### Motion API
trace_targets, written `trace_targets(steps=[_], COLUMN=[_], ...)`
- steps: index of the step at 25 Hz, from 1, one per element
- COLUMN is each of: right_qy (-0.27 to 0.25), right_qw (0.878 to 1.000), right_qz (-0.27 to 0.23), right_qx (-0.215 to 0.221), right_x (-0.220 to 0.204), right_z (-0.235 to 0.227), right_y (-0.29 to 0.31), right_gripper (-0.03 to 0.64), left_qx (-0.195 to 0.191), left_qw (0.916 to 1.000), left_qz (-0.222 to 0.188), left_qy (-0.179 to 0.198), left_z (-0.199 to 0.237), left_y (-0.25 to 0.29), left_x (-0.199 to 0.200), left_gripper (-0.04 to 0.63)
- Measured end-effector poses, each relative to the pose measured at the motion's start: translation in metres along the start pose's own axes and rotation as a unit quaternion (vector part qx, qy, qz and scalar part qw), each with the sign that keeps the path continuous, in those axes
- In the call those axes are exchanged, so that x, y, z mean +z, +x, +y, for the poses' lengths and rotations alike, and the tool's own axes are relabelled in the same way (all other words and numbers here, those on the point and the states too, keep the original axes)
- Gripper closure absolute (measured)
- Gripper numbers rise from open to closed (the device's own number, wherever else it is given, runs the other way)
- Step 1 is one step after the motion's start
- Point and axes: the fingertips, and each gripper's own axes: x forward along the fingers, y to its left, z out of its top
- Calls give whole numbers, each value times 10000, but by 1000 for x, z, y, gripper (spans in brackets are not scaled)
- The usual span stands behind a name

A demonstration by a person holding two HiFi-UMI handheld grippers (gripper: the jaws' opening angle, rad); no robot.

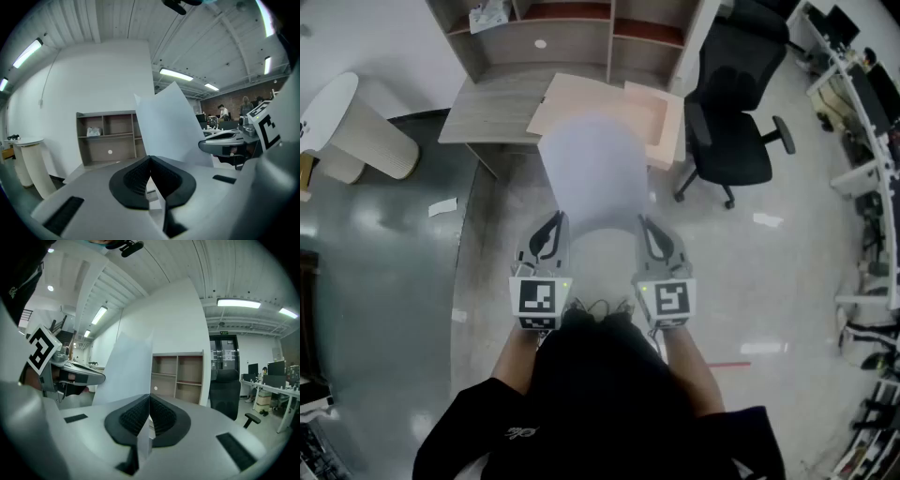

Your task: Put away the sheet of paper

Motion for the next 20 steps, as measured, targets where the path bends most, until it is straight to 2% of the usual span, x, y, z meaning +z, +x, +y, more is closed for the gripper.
trace_targets(steps=[8, 20], right_qy=[-173, -226], right_qw=[9997, 9997], right_qz=[-166, 47], right_qx=[0, 127], right_x=[6, 5], right_z=[23, 75], right_y=[1, 22], right_gripper=[600, 600], left_qx=[-3, 116], left_qw=[9999, 9997], left_qz=[-75, -52], left_qy=[-77, -197], left_z=[10, 55], left_y=[-13, -39], left_x=[-9, -27], left_gripper=[551, 551])
